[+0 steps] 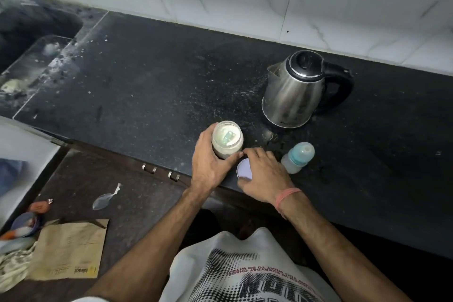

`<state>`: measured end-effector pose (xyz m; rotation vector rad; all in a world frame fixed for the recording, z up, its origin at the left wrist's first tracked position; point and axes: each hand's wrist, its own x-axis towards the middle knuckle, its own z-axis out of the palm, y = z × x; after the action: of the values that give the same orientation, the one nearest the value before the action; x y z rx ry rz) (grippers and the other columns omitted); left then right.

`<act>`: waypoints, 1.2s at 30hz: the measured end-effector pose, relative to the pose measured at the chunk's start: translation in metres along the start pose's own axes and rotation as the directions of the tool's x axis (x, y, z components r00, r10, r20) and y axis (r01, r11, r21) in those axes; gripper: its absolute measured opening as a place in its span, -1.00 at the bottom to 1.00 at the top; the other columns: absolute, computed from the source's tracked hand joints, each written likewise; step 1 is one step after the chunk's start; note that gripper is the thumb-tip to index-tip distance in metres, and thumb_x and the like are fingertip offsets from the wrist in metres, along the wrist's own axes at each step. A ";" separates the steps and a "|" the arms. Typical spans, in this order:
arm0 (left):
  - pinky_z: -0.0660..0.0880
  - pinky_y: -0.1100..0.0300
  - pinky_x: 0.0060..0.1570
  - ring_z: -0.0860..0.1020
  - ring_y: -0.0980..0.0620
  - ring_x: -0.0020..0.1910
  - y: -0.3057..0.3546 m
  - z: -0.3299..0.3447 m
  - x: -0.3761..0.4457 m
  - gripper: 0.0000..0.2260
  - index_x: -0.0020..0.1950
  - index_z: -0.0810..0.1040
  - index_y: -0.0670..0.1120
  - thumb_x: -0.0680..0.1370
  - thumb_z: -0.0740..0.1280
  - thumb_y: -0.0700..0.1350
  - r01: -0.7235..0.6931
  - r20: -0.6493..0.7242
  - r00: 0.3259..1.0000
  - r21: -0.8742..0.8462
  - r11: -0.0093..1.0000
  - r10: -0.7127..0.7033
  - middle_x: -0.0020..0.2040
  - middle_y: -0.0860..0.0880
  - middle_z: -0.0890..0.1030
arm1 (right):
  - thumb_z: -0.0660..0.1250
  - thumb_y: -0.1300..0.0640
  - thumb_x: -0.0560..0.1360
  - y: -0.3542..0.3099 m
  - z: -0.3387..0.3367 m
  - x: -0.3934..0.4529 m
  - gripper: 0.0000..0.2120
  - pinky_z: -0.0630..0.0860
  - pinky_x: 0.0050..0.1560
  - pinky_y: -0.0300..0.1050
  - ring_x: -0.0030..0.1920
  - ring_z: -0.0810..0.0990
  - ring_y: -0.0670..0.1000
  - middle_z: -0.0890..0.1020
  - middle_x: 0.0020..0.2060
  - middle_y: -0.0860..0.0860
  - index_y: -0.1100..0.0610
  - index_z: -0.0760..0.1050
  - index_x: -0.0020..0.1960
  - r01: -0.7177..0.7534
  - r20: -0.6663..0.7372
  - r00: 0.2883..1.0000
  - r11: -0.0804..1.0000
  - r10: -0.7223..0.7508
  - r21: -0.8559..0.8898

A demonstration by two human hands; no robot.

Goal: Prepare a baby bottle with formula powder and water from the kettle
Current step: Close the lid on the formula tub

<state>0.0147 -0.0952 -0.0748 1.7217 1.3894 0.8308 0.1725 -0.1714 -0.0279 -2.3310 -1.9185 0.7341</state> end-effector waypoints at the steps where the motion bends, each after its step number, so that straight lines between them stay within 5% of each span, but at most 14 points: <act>1: 0.49 0.18 0.48 0.53 0.25 0.48 -0.001 0.000 0.001 -0.14 0.61 0.49 0.06 0.40 0.79 0.14 -0.011 -0.004 1.000 0.006 1.000 0.011 0.47 0.18 0.60 | 0.52 -0.19 0.48 0.000 0.002 0.001 -0.26 0.53 0.36 0.08 0.44 0.46 0.13 0.46 0.47 -0.01 -0.02 0.34 0.55 0.001 0.015 1.000 0.999 -0.001 -0.049; 4: 0.36 0.49 0.34 0.48 0.43 0.38 0.001 -0.002 0.003 -0.17 0.57 0.52 0.10 0.39 0.79 0.15 -0.017 0.004 1.000 0.042 0.999 0.016 0.42 0.20 0.60 | 0.61 -0.18 0.44 0.000 0.009 0.006 -0.18 0.54 0.35 0.05 0.43 0.46 0.11 0.47 0.44 -0.03 -0.05 0.31 0.57 0.011 -0.005 1.000 0.990 -0.011 -0.141; 10: 0.38 0.45 0.34 0.52 0.38 0.39 0.005 -0.006 0.001 -0.21 0.57 0.49 0.24 0.42 0.76 0.20 -0.015 0.007 1.000 0.038 0.999 0.014 0.40 0.30 0.57 | 0.50 -0.26 0.44 -0.005 -0.022 0.002 -0.17 0.53 0.23 0.03 0.35 0.48 0.13 0.48 0.38 0.03 -0.04 0.31 0.61 -0.054 -0.268 0.963 0.997 0.040 -0.046; 13: 0.44 0.37 0.36 0.55 0.27 0.43 0.007 -0.006 -0.002 -0.22 0.59 0.49 0.23 0.45 0.73 0.22 -0.013 0.007 1.000 0.022 1.000 0.013 0.44 0.28 0.57 | 0.53 -0.28 0.45 -0.012 -0.056 0.003 -0.30 0.54 0.17 -0.03 0.27 0.52 0.08 0.46 0.26 0.00 -0.06 0.47 0.50 0.075 -0.498 0.867 0.982 0.022 0.173; 17: 0.41 0.47 0.34 0.53 0.38 0.41 0.006 -0.007 -0.001 -0.22 0.59 0.50 0.19 0.44 0.73 0.22 -0.007 0.007 1.000 0.014 1.000 0.007 0.43 0.28 0.58 | 0.69 -0.17 0.40 -0.027 -0.071 0.020 -0.40 0.56 0.13 -0.16 0.16 0.56 -0.03 0.45 0.19 -0.05 0.07 0.48 0.23 0.271 -0.609 0.792 0.865 0.049 0.422; 19: 0.44 0.46 0.30 0.53 0.44 0.35 0.006 -0.007 0.000 -0.22 0.58 0.49 0.22 0.43 0.72 0.21 0.018 0.009 1.000 0.007 1.000 -0.018 0.40 0.31 0.56 | 0.69 -0.08 0.40 -0.032 -0.062 0.029 -0.47 0.54 0.12 -0.14 0.20 0.56 0.00 0.46 0.23 0.00 0.11 0.44 0.09 0.310 -0.597 0.802 0.874 -0.029 0.374; 23: 0.64 0.00 0.31 0.63 0.25 0.31 0.003 -0.006 0.002 -0.31 0.55 0.55 0.22 0.43 0.62 0.19 0.044 0.006 0.999 -0.018 0.999 -0.044 0.37 0.24 0.62 | 0.61 -0.06 0.42 -0.038 -0.035 0.044 -0.61 0.58 0.14 0.06 0.27 0.61 0.10 0.52 0.39 -0.02 0.05 0.45 -0.01 0.288 -0.424 0.886 0.939 -0.186 0.189; 28: 0.65 -0.03 0.28 0.66 0.19 0.29 -0.001 -0.005 0.003 -0.33 0.55 0.56 0.15 0.45 0.62 0.16 0.045 0.003 0.999 -0.023 0.999 -0.045 0.35 0.21 0.64 | 0.49 -0.14 0.55 -0.036 -0.025 0.046 -0.34 0.59 0.23 0.02 0.31 0.54 0.08 0.50 0.44 -0.04 -0.09 0.42 0.59 0.274 -0.346 0.908 0.960 -0.237 0.063; 32: 0.67 -0.02 0.25 0.65 0.24 0.24 0.000 -0.005 0.004 -0.40 0.51 0.59 0.13 0.49 0.63 0.11 0.063 0.004 0.998 -0.030 0.998 -0.063 0.29 0.22 0.65 | 0.41 -0.24 0.58 -0.042 -0.028 0.050 -0.41 0.64 0.12 0.08 0.20 0.53 0.14 0.52 0.32 0.07 -0.11 0.49 0.57 0.227 -0.333 0.897 0.950 -0.290 -0.215; 36: 0.66 -0.03 0.29 0.66 0.24 0.26 0.003 -0.006 0.005 -0.36 0.51 0.60 0.21 0.44 0.62 0.21 0.069 -0.011 0.998 -0.029 0.997 -0.069 0.30 0.26 0.66 | 0.31 -0.48 0.53 -0.055 -0.037 0.052 -0.18 0.54 0.09 0.09 0.19 0.57 0.16 0.54 0.24 0.12 0.06 0.40 0.58 0.087 -0.258 0.946 0.918 -0.198 -0.386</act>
<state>0.0123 -0.0901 -0.0688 1.6398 1.4305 0.8207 0.1426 -0.0998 0.0051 -2.2816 -2.2054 0.0026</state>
